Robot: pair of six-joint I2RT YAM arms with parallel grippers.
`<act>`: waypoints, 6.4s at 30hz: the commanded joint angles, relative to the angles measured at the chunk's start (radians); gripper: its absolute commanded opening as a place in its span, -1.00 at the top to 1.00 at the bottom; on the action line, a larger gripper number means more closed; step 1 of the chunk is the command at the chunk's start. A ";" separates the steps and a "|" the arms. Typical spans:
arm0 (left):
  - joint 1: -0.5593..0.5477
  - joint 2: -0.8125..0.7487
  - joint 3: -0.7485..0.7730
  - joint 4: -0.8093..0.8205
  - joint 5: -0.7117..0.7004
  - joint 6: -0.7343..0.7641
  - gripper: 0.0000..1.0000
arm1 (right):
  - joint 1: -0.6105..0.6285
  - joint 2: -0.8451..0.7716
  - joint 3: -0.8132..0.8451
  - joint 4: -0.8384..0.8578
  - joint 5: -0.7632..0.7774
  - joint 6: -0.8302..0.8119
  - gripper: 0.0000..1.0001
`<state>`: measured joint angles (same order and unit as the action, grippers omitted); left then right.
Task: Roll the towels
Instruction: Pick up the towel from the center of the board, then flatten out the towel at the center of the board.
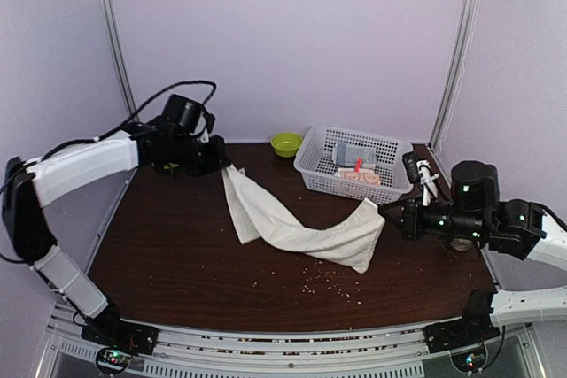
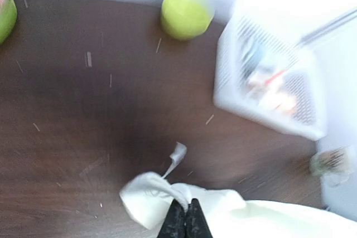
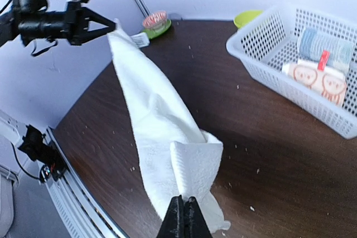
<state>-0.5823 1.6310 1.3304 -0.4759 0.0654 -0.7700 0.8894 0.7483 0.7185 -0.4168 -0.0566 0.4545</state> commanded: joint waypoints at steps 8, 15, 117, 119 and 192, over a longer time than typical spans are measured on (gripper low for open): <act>0.007 -0.562 -0.270 -0.058 -0.281 -0.010 1.00 | -0.013 0.143 0.106 0.244 0.179 -0.053 1.00; 0.006 -0.608 -0.628 0.073 -0.222 -0.135 1.00 | -0.013 0.158 -0.121 0.274 0.175 0.063 1.00; 0.113 0.545 0.292 -0.264 -0.008 0.299 -0.26 | 0.341 0.410 -0.007 -0.035 0.165 -0.099 1.00; 0.114 0.560 0.300 -0.272 -0.002 0.310 -0.24 | 0.341 0.409 -0.004 -0.041 0.168 -0.099 1.00; 0.000 0.633 0.225 -0.385 -0.063 0.593 1.00 | 0.292 0.327 0.024 -0.137 0.235 -0.108 1.00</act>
<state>-0.5613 2.1914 1.6497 -0.8291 -0.0177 -0.1696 1.1881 1.0954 0.7158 -0.5442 0.1398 0.3443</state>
